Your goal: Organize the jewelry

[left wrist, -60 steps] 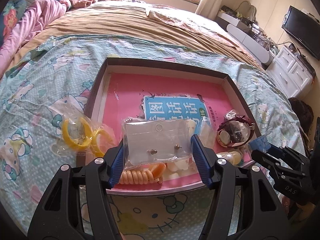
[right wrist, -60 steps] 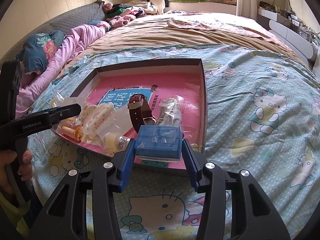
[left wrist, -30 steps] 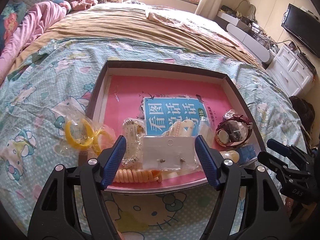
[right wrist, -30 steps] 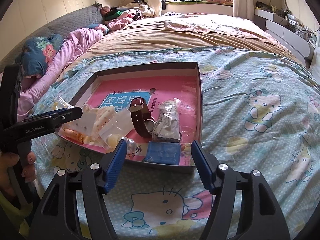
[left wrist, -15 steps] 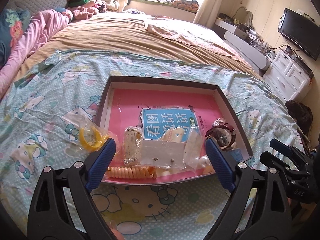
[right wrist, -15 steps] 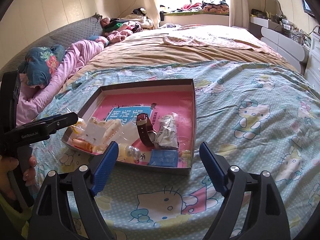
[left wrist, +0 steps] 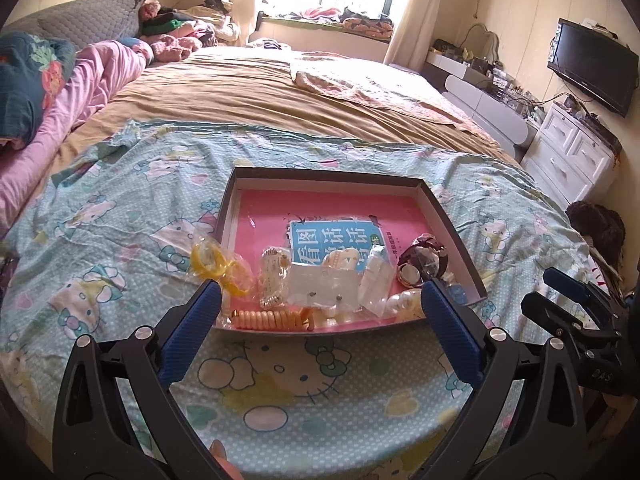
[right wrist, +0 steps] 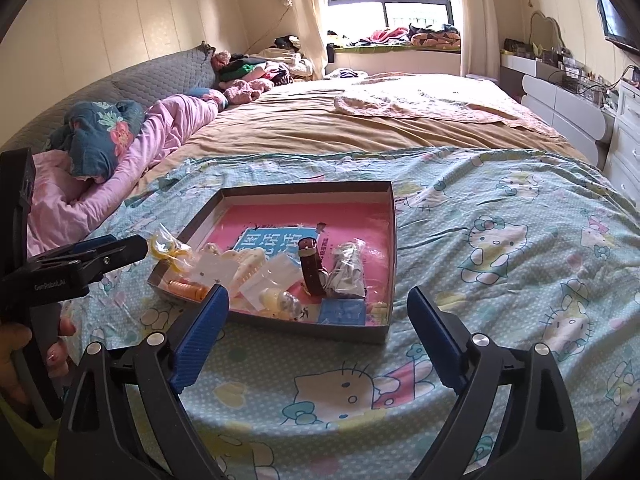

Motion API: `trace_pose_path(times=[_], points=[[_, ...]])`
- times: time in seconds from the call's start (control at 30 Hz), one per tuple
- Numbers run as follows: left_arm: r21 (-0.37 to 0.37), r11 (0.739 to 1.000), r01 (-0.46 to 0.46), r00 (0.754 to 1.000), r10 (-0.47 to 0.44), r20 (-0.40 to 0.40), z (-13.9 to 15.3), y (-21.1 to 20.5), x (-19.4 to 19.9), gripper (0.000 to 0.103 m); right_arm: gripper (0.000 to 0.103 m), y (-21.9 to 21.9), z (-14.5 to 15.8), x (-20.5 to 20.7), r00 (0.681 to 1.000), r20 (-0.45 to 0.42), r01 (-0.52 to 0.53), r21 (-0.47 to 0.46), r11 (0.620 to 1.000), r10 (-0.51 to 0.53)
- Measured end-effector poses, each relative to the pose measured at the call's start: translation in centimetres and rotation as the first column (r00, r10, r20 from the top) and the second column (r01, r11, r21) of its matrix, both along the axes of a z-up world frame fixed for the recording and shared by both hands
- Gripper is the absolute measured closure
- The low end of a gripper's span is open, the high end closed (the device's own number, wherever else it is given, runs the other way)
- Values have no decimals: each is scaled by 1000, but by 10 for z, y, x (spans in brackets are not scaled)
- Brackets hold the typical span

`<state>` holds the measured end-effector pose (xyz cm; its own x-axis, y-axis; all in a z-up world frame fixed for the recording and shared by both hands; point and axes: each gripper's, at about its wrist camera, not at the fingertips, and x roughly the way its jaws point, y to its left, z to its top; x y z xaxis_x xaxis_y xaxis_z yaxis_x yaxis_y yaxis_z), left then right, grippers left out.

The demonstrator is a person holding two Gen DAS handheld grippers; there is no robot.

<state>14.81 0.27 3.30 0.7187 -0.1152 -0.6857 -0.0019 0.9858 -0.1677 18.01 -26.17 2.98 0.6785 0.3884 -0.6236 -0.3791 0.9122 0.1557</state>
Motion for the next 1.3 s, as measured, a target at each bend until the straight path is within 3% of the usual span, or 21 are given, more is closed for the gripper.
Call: trace_pose_path(times=[0.67, 1.3], points=[[12, 1000, -20, 1000, 20, -5, -32, -1, -70, 10, 12, 0, -35, -54, 999, -50, -3, -29, 1000, 1], [31, 999, -18, 1000, 19, -1, -32, -7, -84, 10, 12, 0, -38, -64, 998, -62, -23, -28, 999, 22]])
